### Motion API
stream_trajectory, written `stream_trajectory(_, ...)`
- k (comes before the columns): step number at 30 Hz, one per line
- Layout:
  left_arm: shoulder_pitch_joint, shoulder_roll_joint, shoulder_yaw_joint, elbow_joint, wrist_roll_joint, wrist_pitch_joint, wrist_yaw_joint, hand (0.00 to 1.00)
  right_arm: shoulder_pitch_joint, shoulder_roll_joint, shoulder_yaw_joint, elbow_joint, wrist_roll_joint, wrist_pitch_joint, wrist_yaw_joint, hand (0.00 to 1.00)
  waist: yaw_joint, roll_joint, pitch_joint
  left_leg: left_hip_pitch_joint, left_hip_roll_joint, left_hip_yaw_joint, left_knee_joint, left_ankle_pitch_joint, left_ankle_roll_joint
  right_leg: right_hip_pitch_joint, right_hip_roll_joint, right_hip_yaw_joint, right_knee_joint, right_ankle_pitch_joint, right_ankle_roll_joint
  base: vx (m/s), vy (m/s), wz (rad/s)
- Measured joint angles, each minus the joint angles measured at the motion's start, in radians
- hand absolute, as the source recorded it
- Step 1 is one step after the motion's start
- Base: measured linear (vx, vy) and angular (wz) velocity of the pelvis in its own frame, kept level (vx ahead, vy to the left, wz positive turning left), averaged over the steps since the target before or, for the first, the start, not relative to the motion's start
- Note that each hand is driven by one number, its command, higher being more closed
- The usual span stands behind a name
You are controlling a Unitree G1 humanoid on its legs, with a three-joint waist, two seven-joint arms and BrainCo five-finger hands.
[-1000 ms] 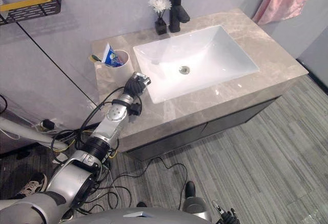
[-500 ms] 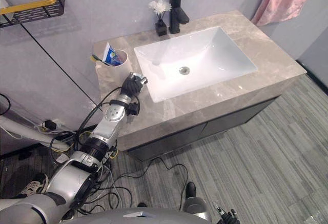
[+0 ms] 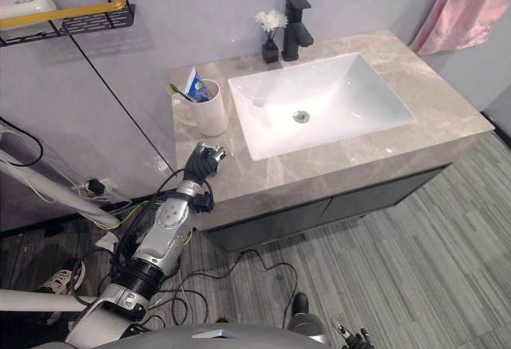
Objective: Organize washtable
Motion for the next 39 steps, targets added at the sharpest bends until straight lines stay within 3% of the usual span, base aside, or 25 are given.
stream_trajectory(5,-0.065,-0.025,0.080,0.141,-0.002,-0.032,0.043,1.00,0.000,0.004,-0.001,0.009,0.001,0.000,-0.006,0.00,0.000,-0.023,-0.019,0.004,-0.002,0.010,0.000,0.000,0.000,-0.002,-0.001,0.007,-0.004,0.000,0.000,-0.01,0.004,-0.03)
stream_trajectory(13,-0.159,-0.020,0.108,0.218,-0.022,-0.022,0.073,1.00,-0.001,0.004,-0.001,0.008,0.001,0.000,-0.007,0.00,-0.010,-0.022,-0.019,-0.002,-0.003,0.034,-0.005,-0.002,-0.001,-0.023,0.001,0.029,-0.004,0.001,-0.001,0.00,0.002,-0.08)
stream_trajectory(24,-0.167,-0.037,0.021,0.170,-0.040,-0.022,0.057,1.00,-0.001,0.005,-0.011,0.007,0.000,0.000,-0.008,0.00,-0.022,-0.016,-0.016,-0.003,-0.014,0.049,-0.016,-0.012,0.004,-0.038,-0.004,0.039,-0.003,0.001,-0.001,0.03,0.018,-0.05)
stream_trajectory(39,-0.162,-0.042,0.039,0.172,-0.042,-0.022,0.064,1.00,-0.001,0.004,-0.011,0.007,0.000,0.000,-0.009,0.00,-0.024,-0.011,-0.013,-0.003,-0.015,0.046,-0.015,-0.012,0.004,-0.037,-0.005,0.034,-0.004,0.001,0.000,0.00,-0.001,0.00)
